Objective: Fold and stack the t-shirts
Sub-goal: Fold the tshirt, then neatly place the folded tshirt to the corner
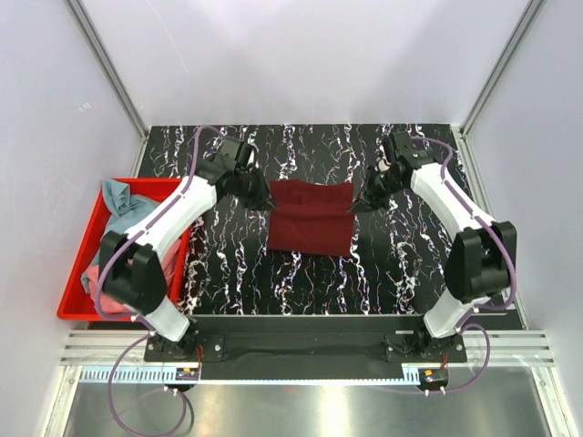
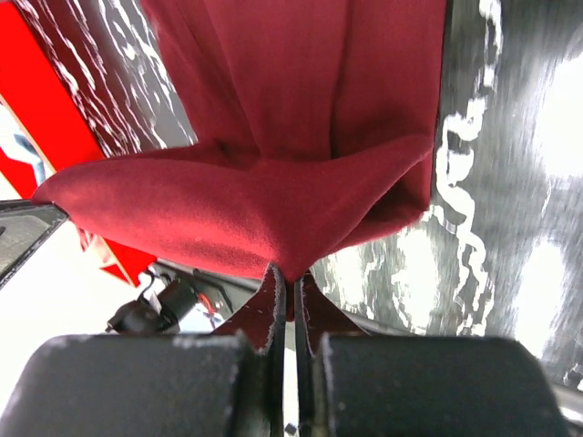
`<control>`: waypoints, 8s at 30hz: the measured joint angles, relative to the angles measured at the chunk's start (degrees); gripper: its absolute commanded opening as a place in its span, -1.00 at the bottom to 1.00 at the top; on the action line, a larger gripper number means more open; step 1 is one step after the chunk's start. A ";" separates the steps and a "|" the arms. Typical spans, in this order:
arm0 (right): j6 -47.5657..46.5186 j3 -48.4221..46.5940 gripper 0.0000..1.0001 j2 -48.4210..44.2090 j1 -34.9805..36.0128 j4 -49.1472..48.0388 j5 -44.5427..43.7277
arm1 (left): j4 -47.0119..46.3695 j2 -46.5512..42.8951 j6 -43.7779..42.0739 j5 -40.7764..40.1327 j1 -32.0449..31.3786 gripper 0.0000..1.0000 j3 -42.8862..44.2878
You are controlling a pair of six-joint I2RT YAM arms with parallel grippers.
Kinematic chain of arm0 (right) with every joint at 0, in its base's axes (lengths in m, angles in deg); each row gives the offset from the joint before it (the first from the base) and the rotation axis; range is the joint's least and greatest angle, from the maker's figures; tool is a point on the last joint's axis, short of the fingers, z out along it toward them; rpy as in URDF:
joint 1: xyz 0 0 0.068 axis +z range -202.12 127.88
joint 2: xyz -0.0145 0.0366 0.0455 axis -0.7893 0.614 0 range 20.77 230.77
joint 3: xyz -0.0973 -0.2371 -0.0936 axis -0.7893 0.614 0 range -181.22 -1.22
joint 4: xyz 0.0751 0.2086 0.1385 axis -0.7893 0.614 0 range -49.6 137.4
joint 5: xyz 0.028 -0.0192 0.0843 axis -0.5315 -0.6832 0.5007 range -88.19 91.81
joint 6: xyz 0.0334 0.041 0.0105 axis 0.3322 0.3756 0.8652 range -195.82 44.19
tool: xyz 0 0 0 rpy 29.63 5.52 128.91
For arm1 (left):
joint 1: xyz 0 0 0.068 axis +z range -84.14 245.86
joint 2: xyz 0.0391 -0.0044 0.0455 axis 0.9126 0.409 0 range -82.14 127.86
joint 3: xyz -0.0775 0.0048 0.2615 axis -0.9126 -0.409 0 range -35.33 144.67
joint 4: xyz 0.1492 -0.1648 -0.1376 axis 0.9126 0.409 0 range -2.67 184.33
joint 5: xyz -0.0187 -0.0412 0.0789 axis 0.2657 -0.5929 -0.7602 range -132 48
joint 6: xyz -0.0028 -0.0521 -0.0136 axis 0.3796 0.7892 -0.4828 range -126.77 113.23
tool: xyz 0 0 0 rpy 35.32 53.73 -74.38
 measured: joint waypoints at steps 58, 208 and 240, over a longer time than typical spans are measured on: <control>-13.57 -39.98 0.05 42.77 -6.36 -0.42 -0.17 | -16.02 35.50 -16.65 -0.48 7.32 -0.12 24.68; -11.43 -57.27 -0.98 58.82 -2.05 -15.76 4.61 | -8.37 -12.00 -7.43 3.34 8.24 0.11 -7.04; -46.45 -67.54 -1.00 51.43 -25.64 -6.73 -8.33 | -1.09 -10.93 -10.12 3.04 7.69 0.06 -13.05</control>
